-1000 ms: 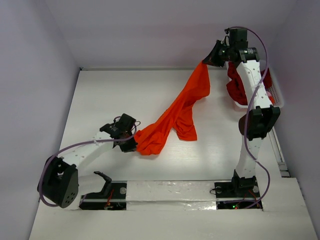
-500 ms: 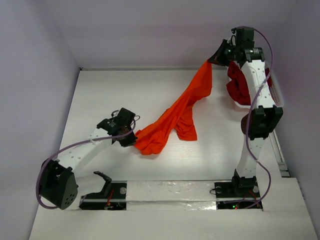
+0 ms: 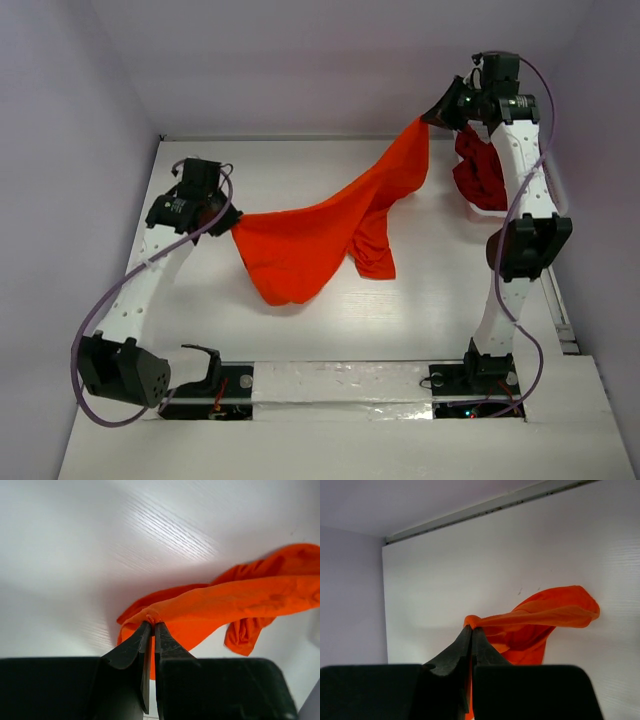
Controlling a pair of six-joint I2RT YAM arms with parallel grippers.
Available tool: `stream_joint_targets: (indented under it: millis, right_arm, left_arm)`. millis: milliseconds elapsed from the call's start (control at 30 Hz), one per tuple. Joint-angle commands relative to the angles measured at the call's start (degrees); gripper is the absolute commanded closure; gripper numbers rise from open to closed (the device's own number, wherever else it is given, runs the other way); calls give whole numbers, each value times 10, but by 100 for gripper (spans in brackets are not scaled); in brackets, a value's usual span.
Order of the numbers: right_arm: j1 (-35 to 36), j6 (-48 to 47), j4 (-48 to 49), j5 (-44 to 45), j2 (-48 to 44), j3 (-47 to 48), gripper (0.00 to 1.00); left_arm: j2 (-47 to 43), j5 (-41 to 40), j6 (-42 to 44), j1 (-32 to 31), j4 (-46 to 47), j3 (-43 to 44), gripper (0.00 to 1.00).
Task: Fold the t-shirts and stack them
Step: Flatten out the tshirt
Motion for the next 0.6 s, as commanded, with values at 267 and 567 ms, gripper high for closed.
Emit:
stream_joint_targets:
  millis: [267, 567]
  right_arm:
    - [-33, 14, 48, -55, -146, -38, 100]
    - [-33, 18, 60, -73, -188, -57, 100]
  left_arm:
    - [36, -36, 68, 47, -33, 163, 100]
    - [56, -65, 76, 47, -35, 313, 100]
